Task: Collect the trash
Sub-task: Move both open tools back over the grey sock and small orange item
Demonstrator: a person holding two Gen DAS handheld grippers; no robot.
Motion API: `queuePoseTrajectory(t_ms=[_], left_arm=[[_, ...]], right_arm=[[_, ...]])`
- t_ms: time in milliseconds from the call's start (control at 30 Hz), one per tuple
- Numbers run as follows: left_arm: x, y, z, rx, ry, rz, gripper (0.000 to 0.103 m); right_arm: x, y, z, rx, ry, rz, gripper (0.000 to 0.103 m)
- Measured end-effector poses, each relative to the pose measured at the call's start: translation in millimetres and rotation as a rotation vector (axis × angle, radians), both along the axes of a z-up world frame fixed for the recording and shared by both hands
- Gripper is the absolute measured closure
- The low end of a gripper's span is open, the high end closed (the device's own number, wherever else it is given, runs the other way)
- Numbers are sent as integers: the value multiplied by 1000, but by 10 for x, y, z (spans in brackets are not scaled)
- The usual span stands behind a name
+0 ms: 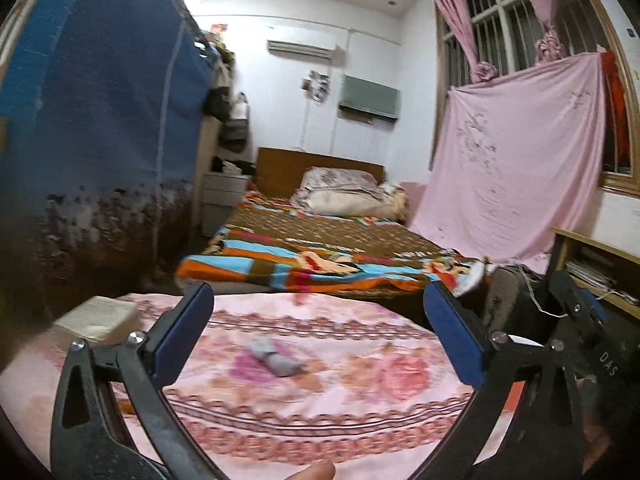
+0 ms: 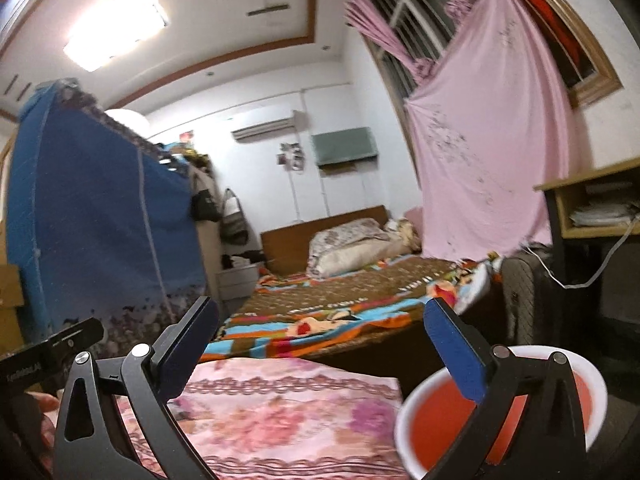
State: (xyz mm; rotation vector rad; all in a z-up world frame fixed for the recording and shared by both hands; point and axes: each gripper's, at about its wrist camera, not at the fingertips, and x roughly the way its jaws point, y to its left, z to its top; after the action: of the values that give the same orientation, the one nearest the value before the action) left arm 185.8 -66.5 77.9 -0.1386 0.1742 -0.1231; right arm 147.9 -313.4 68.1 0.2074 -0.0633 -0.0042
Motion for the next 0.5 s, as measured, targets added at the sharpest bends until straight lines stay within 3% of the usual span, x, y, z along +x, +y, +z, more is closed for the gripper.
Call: queuePoseTrajectory(t_ms=[500], left_arm=[[-310,784,-99,37,-38,207,12]], right_arm=[[84,929,-5,-160,-53,175,0]])
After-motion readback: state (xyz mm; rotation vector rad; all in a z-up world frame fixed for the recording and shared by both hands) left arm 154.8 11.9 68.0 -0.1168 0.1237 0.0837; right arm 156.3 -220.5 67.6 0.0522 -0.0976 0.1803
